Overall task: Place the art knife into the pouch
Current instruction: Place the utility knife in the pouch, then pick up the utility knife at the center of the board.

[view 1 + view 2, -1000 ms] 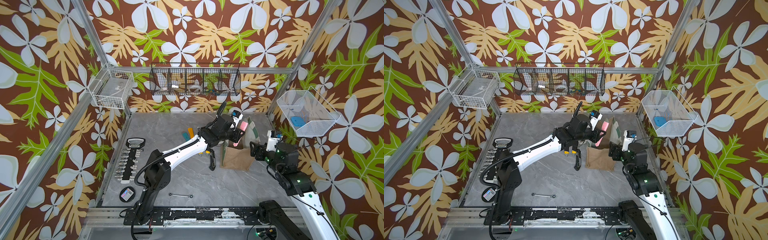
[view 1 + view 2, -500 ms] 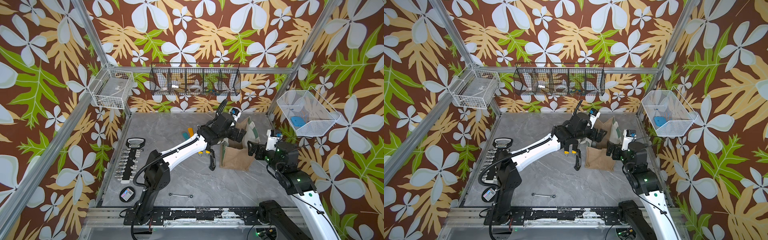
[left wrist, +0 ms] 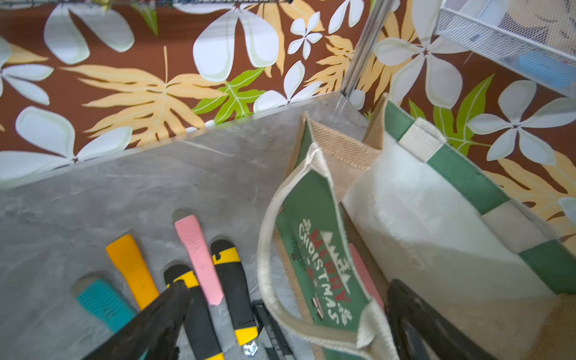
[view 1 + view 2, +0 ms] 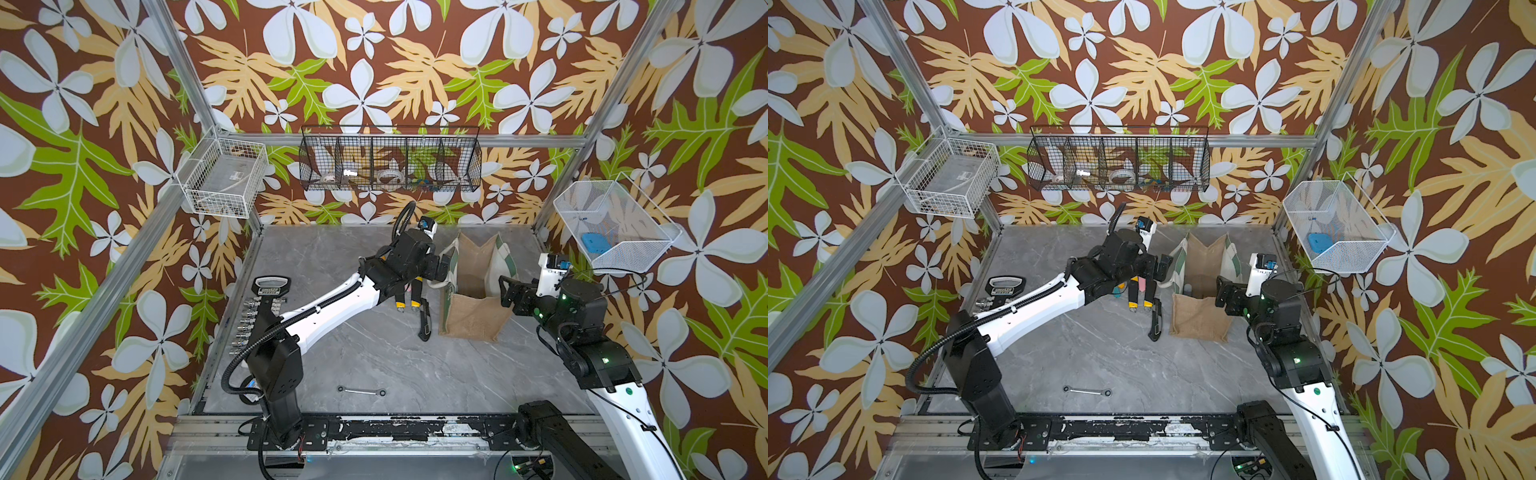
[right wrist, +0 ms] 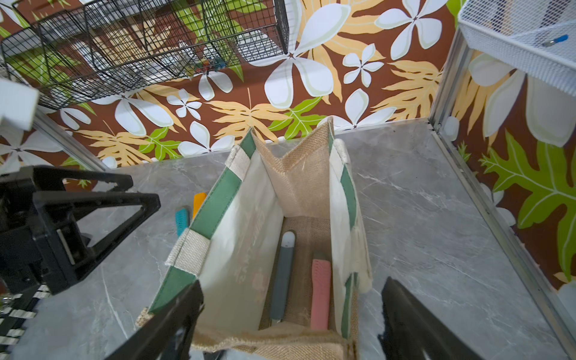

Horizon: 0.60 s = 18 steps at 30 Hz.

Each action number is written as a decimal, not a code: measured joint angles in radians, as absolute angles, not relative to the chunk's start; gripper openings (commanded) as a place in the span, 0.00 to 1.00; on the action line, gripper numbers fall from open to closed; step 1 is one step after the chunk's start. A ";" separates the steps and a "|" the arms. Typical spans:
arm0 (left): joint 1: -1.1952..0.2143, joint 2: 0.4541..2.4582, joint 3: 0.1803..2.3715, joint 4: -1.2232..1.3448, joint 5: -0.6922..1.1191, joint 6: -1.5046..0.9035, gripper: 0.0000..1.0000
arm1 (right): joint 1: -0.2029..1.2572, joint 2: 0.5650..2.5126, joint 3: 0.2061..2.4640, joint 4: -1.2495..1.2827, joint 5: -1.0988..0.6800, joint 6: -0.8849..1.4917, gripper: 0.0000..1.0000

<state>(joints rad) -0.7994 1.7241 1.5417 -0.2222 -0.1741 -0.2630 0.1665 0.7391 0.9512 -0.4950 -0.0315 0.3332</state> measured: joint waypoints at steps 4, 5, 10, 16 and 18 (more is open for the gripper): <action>-0.720 1.597 1.332 -0.167 -0.105 -0.321 1.00 | 0.202 0.776 0.979 -0.495 -0.052 0.355 0.82; -0.696 1.557 1.270 -0.148 -0.089 -0.339 1.00 | 0.225 0.787 0.985 -0.495 -0.050 0.363 0.82; -0.588 1.376 0.995 -0.041 0.020 -0.440 1.00 | 0.388 0.896 1.045 -0.493 0.007 0.369 0.80; -0.539 1.259 0.816 0.075 0.188 -0.523 1.00 | 0.550 1.098 1.152 -0.477 0.064 0.381 0.71; -0.522 1.214 0.759 0.105 0.244 -0.553 1.00 | 0.592 1.180 1.198 -0.468 0.075 0.381 0.67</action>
